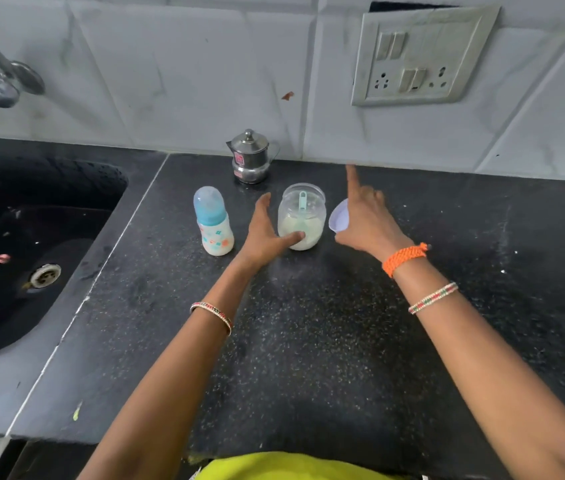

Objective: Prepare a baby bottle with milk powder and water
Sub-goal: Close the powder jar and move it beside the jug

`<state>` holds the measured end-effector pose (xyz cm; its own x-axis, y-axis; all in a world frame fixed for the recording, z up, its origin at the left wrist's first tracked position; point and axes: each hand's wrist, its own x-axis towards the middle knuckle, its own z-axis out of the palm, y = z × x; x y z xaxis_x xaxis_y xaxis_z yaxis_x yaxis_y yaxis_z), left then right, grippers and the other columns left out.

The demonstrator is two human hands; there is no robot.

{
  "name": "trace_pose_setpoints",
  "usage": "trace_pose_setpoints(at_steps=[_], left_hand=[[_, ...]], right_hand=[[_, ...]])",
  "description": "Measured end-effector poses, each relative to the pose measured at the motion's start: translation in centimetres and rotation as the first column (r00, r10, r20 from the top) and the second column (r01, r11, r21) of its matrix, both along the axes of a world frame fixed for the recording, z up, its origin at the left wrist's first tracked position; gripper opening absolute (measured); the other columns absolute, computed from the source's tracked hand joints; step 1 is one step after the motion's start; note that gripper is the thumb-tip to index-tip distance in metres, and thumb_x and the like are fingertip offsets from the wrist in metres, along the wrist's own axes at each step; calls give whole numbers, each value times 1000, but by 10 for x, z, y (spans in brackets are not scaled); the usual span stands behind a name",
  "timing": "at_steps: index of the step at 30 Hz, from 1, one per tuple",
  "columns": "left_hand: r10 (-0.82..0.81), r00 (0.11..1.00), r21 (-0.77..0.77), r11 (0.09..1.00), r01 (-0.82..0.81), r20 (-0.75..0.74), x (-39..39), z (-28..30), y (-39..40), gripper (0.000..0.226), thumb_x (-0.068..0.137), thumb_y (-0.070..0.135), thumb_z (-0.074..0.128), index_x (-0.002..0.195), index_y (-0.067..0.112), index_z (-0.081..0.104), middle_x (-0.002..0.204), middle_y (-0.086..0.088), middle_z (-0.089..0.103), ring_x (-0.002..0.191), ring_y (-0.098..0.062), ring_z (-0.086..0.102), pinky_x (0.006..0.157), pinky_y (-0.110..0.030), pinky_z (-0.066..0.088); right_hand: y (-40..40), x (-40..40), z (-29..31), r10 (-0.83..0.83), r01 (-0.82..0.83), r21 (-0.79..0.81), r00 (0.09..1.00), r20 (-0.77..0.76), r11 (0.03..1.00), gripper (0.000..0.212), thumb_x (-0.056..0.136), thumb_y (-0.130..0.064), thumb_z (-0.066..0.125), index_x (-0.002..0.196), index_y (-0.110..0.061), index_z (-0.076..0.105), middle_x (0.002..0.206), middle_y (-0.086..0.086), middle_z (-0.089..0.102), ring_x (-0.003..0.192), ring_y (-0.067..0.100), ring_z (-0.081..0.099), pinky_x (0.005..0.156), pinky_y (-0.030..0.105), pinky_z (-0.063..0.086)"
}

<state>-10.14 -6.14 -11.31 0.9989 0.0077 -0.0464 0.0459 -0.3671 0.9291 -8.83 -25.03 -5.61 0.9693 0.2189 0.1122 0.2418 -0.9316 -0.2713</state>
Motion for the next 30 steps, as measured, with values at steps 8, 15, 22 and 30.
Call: trace_pose_setpoints(at_steps=[8,15,22,30], left_hand=[[-6,995,-140,990,20,101,29,-20,-13,84,65,40,83,133,36,34,129,15,51,116,0,51,85,-10,39],[48,990,-236,972,-14,136,28,-36,-17,81,62,47,81,127,49,34,125,26,50,116,9,48,90,-10,41],[45,985,-244,970,-4,165,32,-44,-18,84,63,46,82,132,41,35,133,12,52,122,-4,49,103,-35,43],[39,984,-243,970,4,173,34,-46,-19,81,62,44,82,129,33,39,127,9,55,116,-5,53,98,-31,47]], right_hand=[[26,44,30,237,-178,272,950,-202,946,121,62,-17,78,146,-32,-7,124,8,44,112,28,46,84,35,47],[44,71,46,426,-470,-62,843,-329,881,75,61,-14,78,129,-22,46,129,2,51,112,19,49,87,36,49],[57,74,51,384,-454,-204,870,-309,867,72,61,-31,83,125,-19,52,121,3,52,99,19,50,68,28,44],[69,59,51,112,-170,-463,982,-149,870,76,83,-75,31,65,-5,55,63,5,56,62,22,55,61,32,43]])
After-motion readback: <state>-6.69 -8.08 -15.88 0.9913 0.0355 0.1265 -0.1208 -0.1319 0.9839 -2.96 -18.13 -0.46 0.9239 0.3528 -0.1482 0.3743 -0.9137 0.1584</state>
